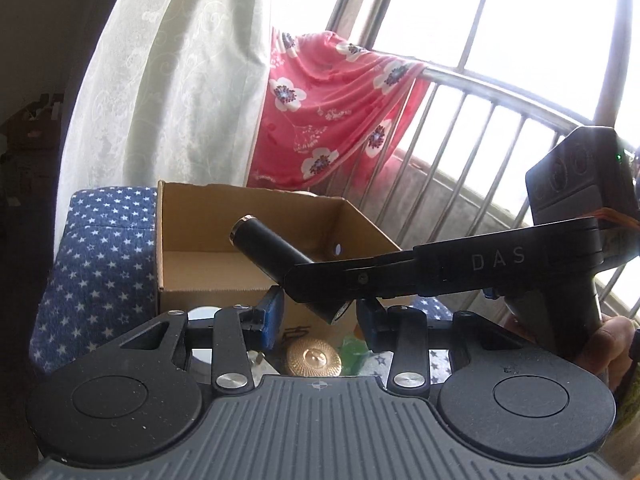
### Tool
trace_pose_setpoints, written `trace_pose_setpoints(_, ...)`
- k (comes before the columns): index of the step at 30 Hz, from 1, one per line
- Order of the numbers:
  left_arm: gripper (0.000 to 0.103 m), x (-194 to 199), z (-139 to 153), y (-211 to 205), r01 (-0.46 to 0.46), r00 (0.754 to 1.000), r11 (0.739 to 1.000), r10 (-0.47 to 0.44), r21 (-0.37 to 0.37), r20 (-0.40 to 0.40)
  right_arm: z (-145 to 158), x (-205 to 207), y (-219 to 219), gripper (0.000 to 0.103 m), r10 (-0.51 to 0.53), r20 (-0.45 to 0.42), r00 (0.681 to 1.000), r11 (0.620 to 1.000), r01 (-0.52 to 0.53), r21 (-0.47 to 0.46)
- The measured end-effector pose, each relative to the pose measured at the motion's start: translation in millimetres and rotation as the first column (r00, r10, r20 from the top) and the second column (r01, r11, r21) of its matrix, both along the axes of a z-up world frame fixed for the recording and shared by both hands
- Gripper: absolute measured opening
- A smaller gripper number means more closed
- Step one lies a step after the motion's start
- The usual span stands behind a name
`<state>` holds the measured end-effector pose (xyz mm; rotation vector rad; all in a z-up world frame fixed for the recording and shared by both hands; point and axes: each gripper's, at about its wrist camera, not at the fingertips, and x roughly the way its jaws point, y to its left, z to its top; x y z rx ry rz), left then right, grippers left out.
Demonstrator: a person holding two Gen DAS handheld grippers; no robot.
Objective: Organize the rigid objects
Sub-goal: 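Carry the black cylinder into the cardboard box and open the right gripper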
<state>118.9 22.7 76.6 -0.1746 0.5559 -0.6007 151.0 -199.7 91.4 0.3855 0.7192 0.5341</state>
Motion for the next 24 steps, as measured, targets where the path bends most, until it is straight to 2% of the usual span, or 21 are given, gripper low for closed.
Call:
trace_pose_setpoints(6,0.039,81,-2,-1,0.016,0.995,0.998,-0.009,0.063,-0.104,-2,77,-10,0.024,-0.03,-0.129,0.991,1.0,0.03,-0.003)
trace_pose_setpoints(10,0.039,131,-12,-3,0.013,0.978,0.997,0.003,0.077,-0.208,-18,128,-15,0.024,-0.056,-0.22,0.974,0.998,0.055,-0.011)
trace_pose_setpoints(13,0.039,166,-20,-8,-0.002,0.965,0.993,0.032,0.115,-0.26,-36,161,-16,0.024,-0.085,-0.276,0.957,0.996,0.081,-0.026)
trace_pose_setpoints(19,0.04,214,-36,-19,-0.054,0.954,0.974,0.115,0.22,-0.277,-69,214,-22,0.024,-0.124,-0.366,0.922,0.992,0.124,-0.024)
trace_pose_setpoints(24,0.04,225,-36,-18,-0.066,0.953,0.978,0.12,0.196,-0.279,-98,246,-26,0.024,-0.147,-0.437,0.887,0.989,0.143,-0.042)
